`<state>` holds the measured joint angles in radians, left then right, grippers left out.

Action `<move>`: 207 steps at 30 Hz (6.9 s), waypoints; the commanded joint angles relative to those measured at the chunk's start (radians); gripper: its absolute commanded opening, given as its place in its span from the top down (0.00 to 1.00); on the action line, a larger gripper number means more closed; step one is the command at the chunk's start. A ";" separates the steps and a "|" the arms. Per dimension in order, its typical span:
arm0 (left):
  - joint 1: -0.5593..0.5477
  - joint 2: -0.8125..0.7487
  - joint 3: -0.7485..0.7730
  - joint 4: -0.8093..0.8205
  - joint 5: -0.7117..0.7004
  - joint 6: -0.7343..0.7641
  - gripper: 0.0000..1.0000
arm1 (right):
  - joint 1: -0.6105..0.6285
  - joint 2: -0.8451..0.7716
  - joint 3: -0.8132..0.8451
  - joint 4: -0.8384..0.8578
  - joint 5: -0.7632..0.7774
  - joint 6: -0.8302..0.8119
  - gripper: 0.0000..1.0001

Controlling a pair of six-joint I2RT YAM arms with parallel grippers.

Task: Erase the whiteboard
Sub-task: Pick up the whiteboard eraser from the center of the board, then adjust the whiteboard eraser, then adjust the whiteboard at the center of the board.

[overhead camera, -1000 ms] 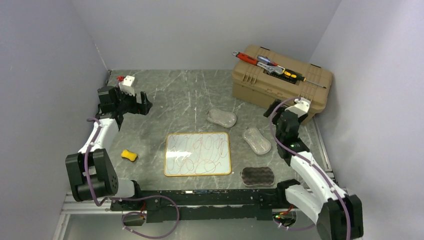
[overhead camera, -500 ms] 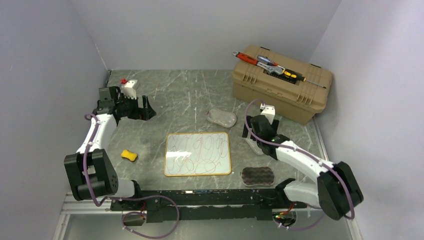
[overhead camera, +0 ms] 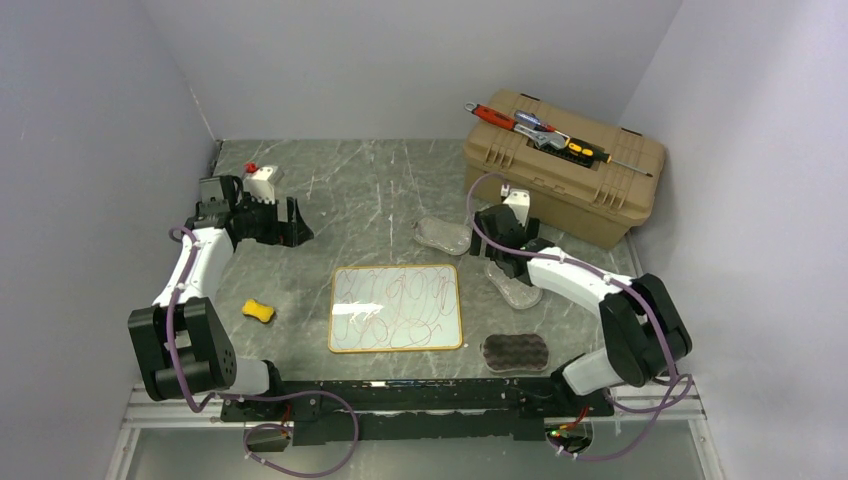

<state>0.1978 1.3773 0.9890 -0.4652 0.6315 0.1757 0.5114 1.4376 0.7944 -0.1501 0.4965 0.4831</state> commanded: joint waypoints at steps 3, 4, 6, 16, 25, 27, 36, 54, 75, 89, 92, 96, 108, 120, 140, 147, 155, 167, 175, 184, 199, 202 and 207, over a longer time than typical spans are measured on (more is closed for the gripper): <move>0.001 -0.001 0.050 -0.027 0.021 0.037 0.01 | 0.004 0.061 0.046 -0.023 0.013 0.010 0.00; 0.001 -0.001 0.051 -0.029 0.023 0.038 0.01 | 0.004 0.071 0.048 -0.024 0.013 0.010 0.00; 0.001 0.001 0.051 -0.029 0.020 0.040 0.01 | 0.003 0.087 0.048 -0.016 0.013 0.010 0.00; 0.001 0.003 0.055 -0.041 0.030 0.060 0.01 | 0.008 0.059 0.040 -0.006 -0.242 0.010 0.43; 0.001 0.015 0.068 -0.052 0.038 0.049 0.02 | 0.017 -0.041 0.029 -0.033 -0.186 0.186 0.97; 0.001 0.009 0.068 -0.047 0.040 0.046 0.02 | 0.017 -0.048 0.032 -0.043 -0.179 0.182 1.00; 0.000 0.000 0.088 -0.069 0.068 0.060 0.01 | 0.024 -0.110 0.084 -0.097 -0.168 0.139 1.00; -0.269 -0.241 0.224 -0.319 0.189 0.316 0.00 | 0.468 -0.042 0.578 -0.109 0.077 0.158 1.00; -0.386 -0.498 0.123 -0.177 0.154 0.142 0.17 | 0.809 0.068 0.744 0.019 0.245 0.127 1.00; -0.386 -0.451 0.172 -0.233 0.156 0.203 0.96 | 0.821 0.007 0.669 0.018 0.207 0.167 1.00; -0.386 -0.476 0.157 -0.214 0.134 0.271 0.98 | 0.805 -0.026 0.644 -0.014 0.167 0.216 0.98; -0.386 -0.537 0.099 -0.099 0.077 0.400 0.98 | 0.755 -0.062 0.633 -0.060 0.037 0.305 0.69; -0.391 -0.586 0.003 0.194 0.000 0.601 0.98 | 0.639 -0.081 0.652 -0.057 -0.229 0.537 0.34; -0.408 -0.632 -0.039 0.186 0.030 0.635 0.98 | 0.549 0.013 0.634 0.129 -0.282 0.693 0.38; -0.408 -0.630 -0.034 0.104 0.063 0.615 0.95 | 0.530 0.108 0.680 0.131 -0.311 0.708 0.82; -0.408 -0.547 0.033 -0.148 0.023 0.509 0.06 | 0.518 -0.026 0.631 -0.247 -0.166 0.488 1.00; -0.408 -0.313 0.062 -0.407 -0.121 0.463 0.01 | 0.364 -0.101 0.464 -0.792 -0.140 0.275 1.00; -0.402 -0.063 -0.113 -0.324 -0.385 0.516 0.09 | 0.313 -0.054 0.123 -0.597 -0.348 0.241 1.00; -0.399 0.079 -0.132 -0.303 -0.286 0.481 0.12 | 0.313 0.041 0.016 -0.441 -0.489 0.275 1.00; -0.397 0.316 -0.024 -0.288 -0.170 0.438 0.16 | 0.315 -0.002 -0.085 -0.328 -0.586 0.333 1.00; -0.397 0.416 0.212 -0.315 0.027 0.356 0.33 | 0.365 -0.079 -0.106 -0.246 -0.677 0.391 1.00; -0.380 0.379 0.257 -0.335 0.012 0.337 0.35 | 0.351 -0.088 -0.021 -0.331 -0.684 0.328 1.00; -0.362 0.304 0.263 -0.343 -0.090 0.331 0.32 | 0.268 -0.103 0.135 -0.421 -0.699 0.209 1.00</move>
<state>-0.1772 1.7798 1.2243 -0.7910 0.5762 0.5274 0.8417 1.3838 0.7971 -0.5240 -0.1654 0.7898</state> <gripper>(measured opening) 0.668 0.048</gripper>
